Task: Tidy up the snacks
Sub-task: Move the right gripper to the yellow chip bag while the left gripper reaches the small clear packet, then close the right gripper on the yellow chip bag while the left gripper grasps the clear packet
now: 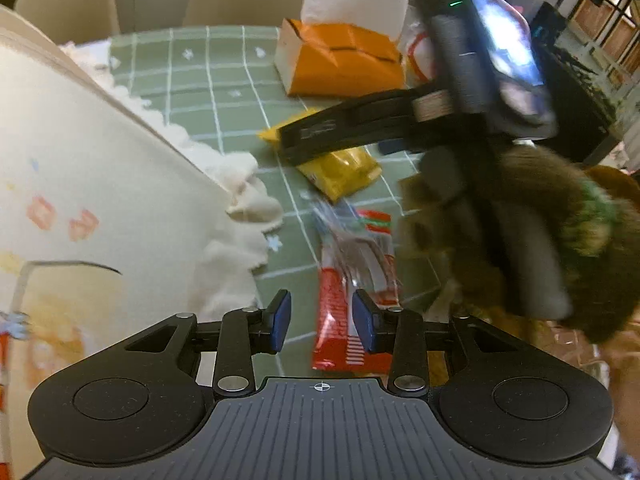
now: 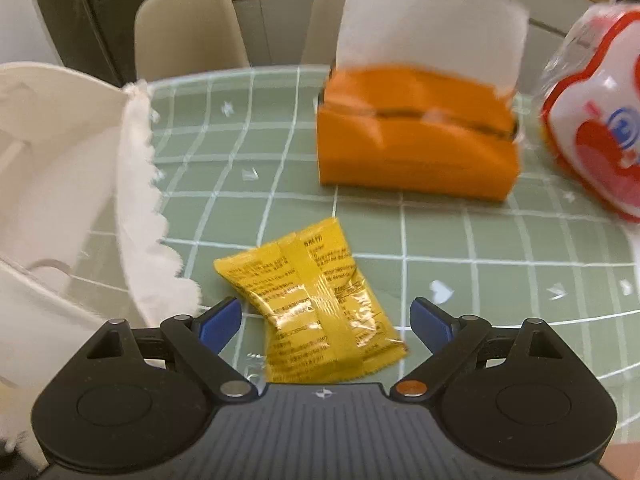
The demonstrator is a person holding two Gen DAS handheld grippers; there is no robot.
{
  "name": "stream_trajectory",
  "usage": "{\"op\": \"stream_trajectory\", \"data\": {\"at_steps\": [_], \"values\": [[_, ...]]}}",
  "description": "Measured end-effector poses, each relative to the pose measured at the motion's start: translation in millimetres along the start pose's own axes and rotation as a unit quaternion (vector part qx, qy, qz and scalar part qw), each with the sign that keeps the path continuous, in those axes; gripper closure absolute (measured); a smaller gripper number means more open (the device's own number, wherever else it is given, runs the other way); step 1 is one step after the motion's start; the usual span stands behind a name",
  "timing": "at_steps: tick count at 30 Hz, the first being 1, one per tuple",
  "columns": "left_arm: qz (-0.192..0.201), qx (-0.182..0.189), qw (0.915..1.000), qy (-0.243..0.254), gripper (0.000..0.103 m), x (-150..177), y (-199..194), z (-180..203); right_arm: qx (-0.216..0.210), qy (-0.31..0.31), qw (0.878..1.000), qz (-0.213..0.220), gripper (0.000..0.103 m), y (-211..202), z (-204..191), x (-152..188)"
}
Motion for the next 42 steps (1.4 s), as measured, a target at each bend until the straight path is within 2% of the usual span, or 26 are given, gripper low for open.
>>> {"op": "stream_trajectory", "data": {"at_steps": [1,2,3,6,10,13,15,18,21,23,28,32,35,37,39,42], "values": [[0.003,0.008,0.9999,-0.004,0.064,0.2,3.7,-0.5,-0.025,0.013,0.999,-0.041,0.013,8.7,-1.7,6.1],[0.006,0.013,0.9999,-0.007,0.064,-1.1,7.1,-1.1,-0.024,0.015,0.999,-0.032,0.018,7.9,-1.6,5.5],[0.008,0.012,0.9998,-0.010,0.064,-2.7,10.4,-2.2,-0.029,0.013,0.999,-0.033,0.035,4.1,-2.9,4.3],[0.013,0.004,0.9999,-0.008,0.064,-11.3,16.2,-1.1,-0.027,0.001,0.999,-0.047,0.044,-12.8,-3.9,3.0],[0.002,-0.008,0.9997,0.024,0.063,-25.7,30.1,7.9,-0.001,0.028,0.999,-0.028,0.046,-57.7,17.3,-4.4],[-0.009,0.017,0.9984,0.053,0.062,-29.8,39.1,22.8,0.019,0.064,0.998,-0.016,0.046,-93.6,42.3,-5.2],[-0.012,0.016,0.9974,0.069,0.059,-28.4,43.5,31.5,0.018,0.081,0.996,-0.005,0.046,-125.0,56.0,4.6],[0.001,0.001,0.9965,0.084,0.061,-29.2,46.2,36.6,0.015,0.107,0.994,0.005,0.046,-171.1,72.5,38.7],[0.008,0.000,0.9963,0.085,0.070,-26.4,38.9,37.4,0.020,0.136,0.990,0.003,0.046,-202.2,86.2,82.3],[0.013,0.012,0.9953,0.095,0.075,-18.2,29.3,43.5,0.026,0.155,0.988,0.002,0.046,-218.8,95.1,113.4],[0.019,0.046,0.9924,0.112,0.079,6.5,7.6,55.5,0.042,0.190,0.981,-0.002,0.046,-238.7,107.3,185.2],[0.030,0.068,0.9925,0.097,0.078,14.1,-9.8,59.7,0.046,0.240,0.970,-0.016,0.047,-242.2,120.1,236.2],[0.041,0.053,0.9943,0.082,0.078,12.2,-17.2,55.1,0.073,0.277,0.958,-0.025,0.047,-239.2,136.8,268.2],[0.059,0.038,0.9967,0.040,0.077,3.7,-20.2,40.1,0.087,0.294,0.951,-0.024,0.047,-240.7,146.4,286.2],[0.068,0.042,0.9967,-0.013,0.076,-6.9,-18.6,23.2,0.095,0.300,0.949,-0.019,0.046,-244.3,152.2,298.0],[0.047,0.055,0.9953,-0.065,0.074,-25.0,0.4,8.8,0.093,0.307,0.947,-0.016,0.042,-248.0,156.7,306.2]]}}
Point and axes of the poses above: each gripper's, at about its wrist camera, not at the fingertips, and y roughly the way its jaws point, z to its right, x to its underside, the point moved 6 cm from there along y, roughly the way its jaws point, and after that the axes turned 15 degrees about y, right-handed, at the moved point
